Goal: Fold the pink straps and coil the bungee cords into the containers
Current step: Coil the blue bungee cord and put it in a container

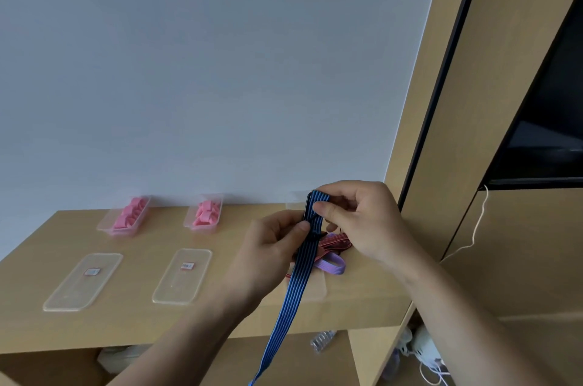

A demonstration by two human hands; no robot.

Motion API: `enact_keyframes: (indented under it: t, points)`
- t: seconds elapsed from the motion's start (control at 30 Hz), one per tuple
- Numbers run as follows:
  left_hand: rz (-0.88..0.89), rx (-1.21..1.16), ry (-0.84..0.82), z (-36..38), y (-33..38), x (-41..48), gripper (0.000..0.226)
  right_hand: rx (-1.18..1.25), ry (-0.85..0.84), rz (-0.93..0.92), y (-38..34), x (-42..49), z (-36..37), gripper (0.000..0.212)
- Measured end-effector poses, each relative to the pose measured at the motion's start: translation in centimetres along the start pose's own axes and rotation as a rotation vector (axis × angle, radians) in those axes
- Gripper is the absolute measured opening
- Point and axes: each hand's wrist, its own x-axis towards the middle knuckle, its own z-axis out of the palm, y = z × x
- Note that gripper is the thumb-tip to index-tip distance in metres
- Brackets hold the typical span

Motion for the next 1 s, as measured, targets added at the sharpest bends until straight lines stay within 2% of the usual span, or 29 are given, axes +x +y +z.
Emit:
enact_keyframes:
  t: [0.17, 0.37, 0.5, 0.67, 1.0]
  points:
    - [-0.055, -0.021, -0.081, 0.0, -1.1, -0.7, 0.007, -0.073, 0.139, -0.067, 0.3, -0.2, 0.8, 0.018]
    - [-0.121, -0.179, -0.068, -0.3, -1.5, -0.7, 0.012, -0.269, 0.325, -0.373, 0.6, -1.0, 1.4, 0.012]
    - [-0.121, -0.282, -0.114, -0.5, -1.0, -0.2, 0.026, -0.329, 0.404, -0.537, 0.7, -1.5, 1.5, 0.017]
    - [-0.191, -0.503, -0.093, -0.7, -0.2, 0.5, 0.034, -0.380, 0.403, -0.642, 0.8, -2.3, 1.6, 0.019]
    - [-0.109, -0.374, -0.121, -1.5, 0.4, 1.1, 0.029, -0.485, 0.252, -0.764, 3.5, -3.2, 2.0, 0.017]
